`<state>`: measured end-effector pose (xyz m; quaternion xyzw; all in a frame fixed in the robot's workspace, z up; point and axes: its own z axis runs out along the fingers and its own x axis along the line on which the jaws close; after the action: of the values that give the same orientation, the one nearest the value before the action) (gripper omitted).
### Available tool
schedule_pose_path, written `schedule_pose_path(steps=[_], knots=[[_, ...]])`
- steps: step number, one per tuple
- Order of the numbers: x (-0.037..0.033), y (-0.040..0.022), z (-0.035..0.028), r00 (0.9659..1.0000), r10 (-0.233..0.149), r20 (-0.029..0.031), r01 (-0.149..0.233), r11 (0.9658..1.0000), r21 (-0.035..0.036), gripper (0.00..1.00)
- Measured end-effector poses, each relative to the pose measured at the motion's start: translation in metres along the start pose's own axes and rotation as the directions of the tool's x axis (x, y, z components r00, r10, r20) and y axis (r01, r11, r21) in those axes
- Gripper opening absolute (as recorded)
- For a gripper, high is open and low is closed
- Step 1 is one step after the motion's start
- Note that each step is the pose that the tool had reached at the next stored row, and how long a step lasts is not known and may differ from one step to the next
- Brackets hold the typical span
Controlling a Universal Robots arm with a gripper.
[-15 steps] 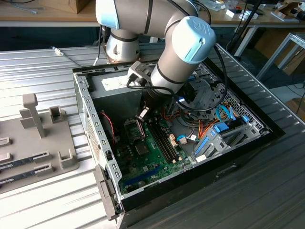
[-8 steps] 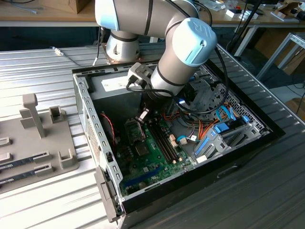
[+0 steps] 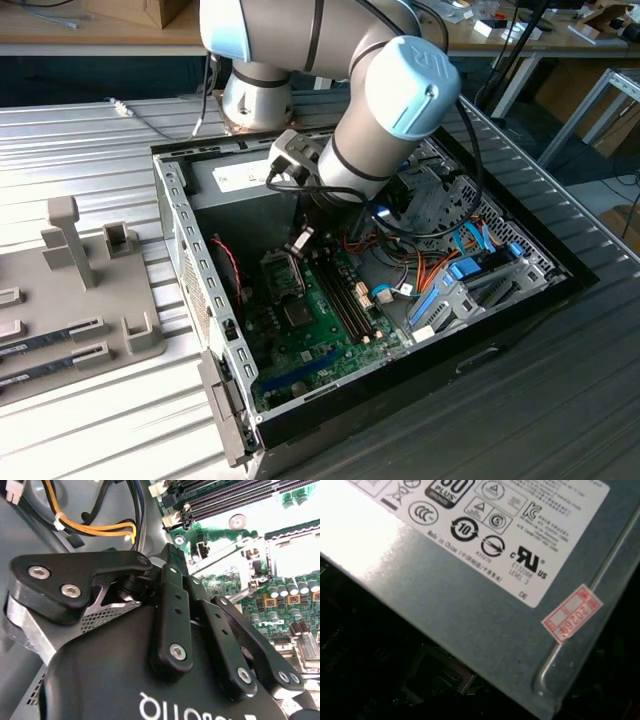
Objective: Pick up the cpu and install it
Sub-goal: 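Close the cpu cover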
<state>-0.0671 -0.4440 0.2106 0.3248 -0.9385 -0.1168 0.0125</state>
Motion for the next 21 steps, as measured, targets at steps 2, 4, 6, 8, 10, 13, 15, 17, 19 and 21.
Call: schedule_pose_path(steps=[2,4,6,8,10,13,15,17,19,21], knots=[[0.0002,-0.0001,-0.0011,1.0000,-0.001,0.0044,0.001,1.0000,-0.0059,0.11],[0.0005,-0.0001,-0.0026,1.0000,-0.002,0.0096,0.002,0.9999,-0.0125,0.11],[0.0007,-0.0002,-0.0042,0.9999,-0.002,0.0152,0.003,0.9998,-0.0197,0.11],[0.0009,-0.0003,-0.0052,0.9998,-0.003,0.0194,0.003,0.9997,-0.0252,0.11],[0.0014,-0.0008,-0.0059,0.9997,-0.004,0.0248,0.005,0.9995,-0.0323,0.11],[0.0032,-0.0031,-0.0065,0.9993,-0.018,0.0335,0.020,0.9986,-0.0480,0.11],[0.0037,-0.0037,-0.0070,0.9990,-0.027,0.0366,0.029,0.9981,-0.0544,0.11],[0.0043,-0.0043,-0.0083,0.9984,-0.037,0.0428,0.039,0.9971,-0.0650,0.11],[0.0052,-0.0049,-0.0107,0.9976,-0.042,0.0549,0.046,0.9956,-0.0809,0.11],[0.0066,-0.0064,-0.0124,0.9964,-0.046,0.0718,0.053,0.9934,-0.1017,0.11]])
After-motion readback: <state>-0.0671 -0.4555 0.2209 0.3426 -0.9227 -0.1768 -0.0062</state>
